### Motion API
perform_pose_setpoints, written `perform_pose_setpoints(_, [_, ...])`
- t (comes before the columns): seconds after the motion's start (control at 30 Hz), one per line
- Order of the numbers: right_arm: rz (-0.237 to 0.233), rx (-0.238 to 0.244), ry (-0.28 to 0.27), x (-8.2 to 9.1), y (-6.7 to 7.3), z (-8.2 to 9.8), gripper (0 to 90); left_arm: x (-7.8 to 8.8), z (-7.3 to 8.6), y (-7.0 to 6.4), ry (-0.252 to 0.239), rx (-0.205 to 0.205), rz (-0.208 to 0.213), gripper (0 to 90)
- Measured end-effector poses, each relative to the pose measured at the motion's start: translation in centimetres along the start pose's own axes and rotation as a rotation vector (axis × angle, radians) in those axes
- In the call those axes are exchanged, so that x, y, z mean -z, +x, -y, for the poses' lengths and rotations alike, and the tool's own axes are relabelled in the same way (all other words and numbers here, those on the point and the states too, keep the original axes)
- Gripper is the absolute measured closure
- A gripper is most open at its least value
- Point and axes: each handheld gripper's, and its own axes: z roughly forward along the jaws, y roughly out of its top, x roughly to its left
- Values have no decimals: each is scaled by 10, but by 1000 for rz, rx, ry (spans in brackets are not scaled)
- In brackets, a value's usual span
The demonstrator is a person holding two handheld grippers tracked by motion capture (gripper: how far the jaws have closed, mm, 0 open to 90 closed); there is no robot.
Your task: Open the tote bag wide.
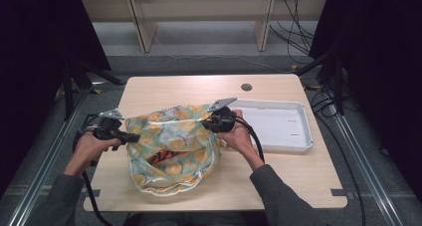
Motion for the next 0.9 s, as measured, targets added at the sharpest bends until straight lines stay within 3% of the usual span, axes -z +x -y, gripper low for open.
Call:
perform_pose_setpoints(0.07, [24, 20, 28, -8, -1, 4, 900, -11, 2, 2, 1, 11, -15, 891])
perform_pose_setpoints(0.1, [22, 11, 28, -12, -1, 6, 900, -14, 2, 2, 46, -10, -29, 890])
perform_pose_setpoints(0.13, [27, 8, 49, -15, -1, 7, 900, -19, 2, 2, 66, -19, -31, 889])
perform_pose_setpoints(0.17, [21, 36, 55, -17, -2, 8, 900, -22, 3, 1, 85, -21, -35, 886])
perform_pose_setpoints(0.2, [8, 20, 90, -18, 0, 9, 900, -27, 4, 0, 95, -24, -32, 883])
perform_pose_setpoints(0.27, [19, 22, 95, -22, 0, 13, 900, -32, 6, -1, 127, -42, -32, 860])
perform_pose_setpoints(0.37, [18, 21, 106, -27, 1, 17, 900, -28, 5, -5, 86, -25, -50, 762])
perform_pose_setpoints(0.43, [17, 23, 124, -26, 1, 17, 900, -19, 3, -10, 56, -21, -56, 610])
perform_pose_setpoints(0.6, [20, -1, 108, -23, 2, 15, 900, 18, -5, -37, 25, -93, -121, 431])
perform_pose_setpoints(0.63, [20, -1, 110, -22, 2, 15, 900, 22, -4, -46, -20, -98, -146, 414])
perform_pose_setpoints(0.67, [15, 34, 92, -23, 0, 14, 900, 27, -4, -55, -32, -118, -148, 405])
perform_pose_setpoints(0.7, [14, 29, 104, -21, 0, 13, 900, 30, -4, -64, -37, -140, -130, 403])
perform_pose_setpoints(0.8, [19, 32, 86, -21, 1, 13, 900, 25, -1, -85, -37, -177, -108, 402])
perform_pose_setpoints(0.9, [9, 21, 92, -20, 1, 12, 900, 3, 3, -94, 17, -210, -98, 371])
